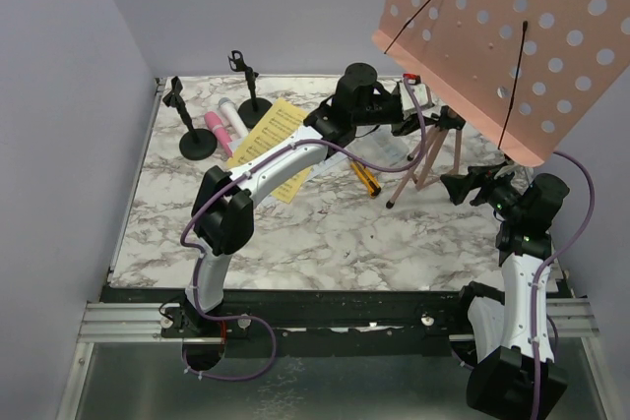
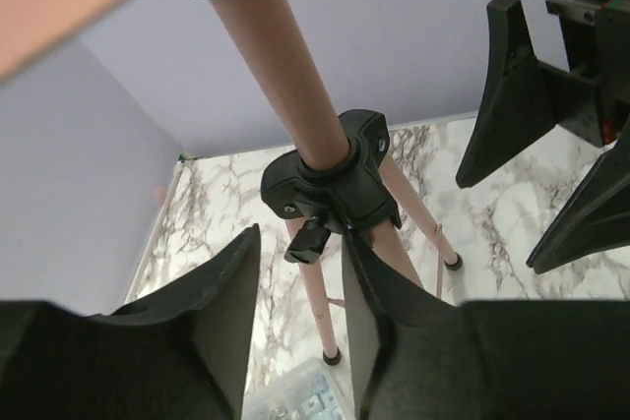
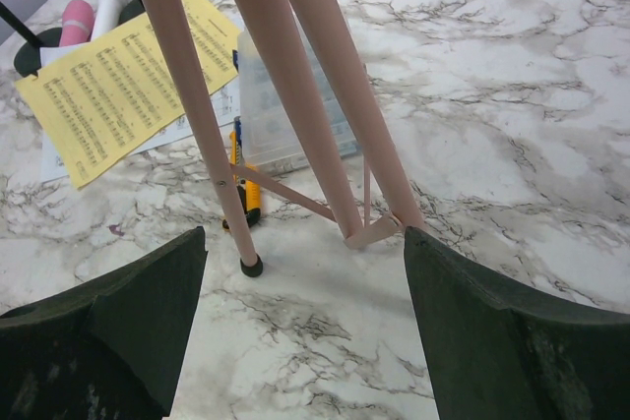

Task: Pack up the instrument practice props
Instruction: Unscrew the knob on the music stand, then close the music stand at the center of the board.

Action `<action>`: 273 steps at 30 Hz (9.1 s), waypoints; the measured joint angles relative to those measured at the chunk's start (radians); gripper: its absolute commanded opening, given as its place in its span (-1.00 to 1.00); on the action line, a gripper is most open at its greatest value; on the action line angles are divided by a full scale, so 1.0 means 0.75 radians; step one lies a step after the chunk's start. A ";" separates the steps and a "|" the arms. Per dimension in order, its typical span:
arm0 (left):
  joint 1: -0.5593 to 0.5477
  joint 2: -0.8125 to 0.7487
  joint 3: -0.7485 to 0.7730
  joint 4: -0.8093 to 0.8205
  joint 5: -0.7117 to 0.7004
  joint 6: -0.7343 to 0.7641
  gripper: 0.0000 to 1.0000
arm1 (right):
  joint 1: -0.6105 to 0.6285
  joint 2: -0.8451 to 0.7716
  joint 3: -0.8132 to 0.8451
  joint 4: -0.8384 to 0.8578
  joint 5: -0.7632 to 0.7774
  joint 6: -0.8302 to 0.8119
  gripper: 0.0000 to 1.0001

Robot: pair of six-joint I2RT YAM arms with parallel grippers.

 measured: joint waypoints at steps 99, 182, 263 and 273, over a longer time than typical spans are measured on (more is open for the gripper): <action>-0.136 -0.022 -0.805 1.078 -0.428 -0.799 -1.00 | -0.033 0.458 0.503 -0.378 -0.342 -0.464 0.93; -0.132 0.232 -0.538 1.235 -0.379 -0.993 -1.00 | 0.140 0.729 0.399 0.458 -0.299 0.091 0.60; -0.177 -0.252 -1.039 1.334 -0.449 -1.298 0.98 | 0.132 0.537 0.176 0.548 -0.408 -0.012 -0.02; -0.182 -0.194 -0.869 1.412 -0.521 -1.295 0.90 | 0.130 0.537 0.159 0.604 -0.442 0.022 -0.04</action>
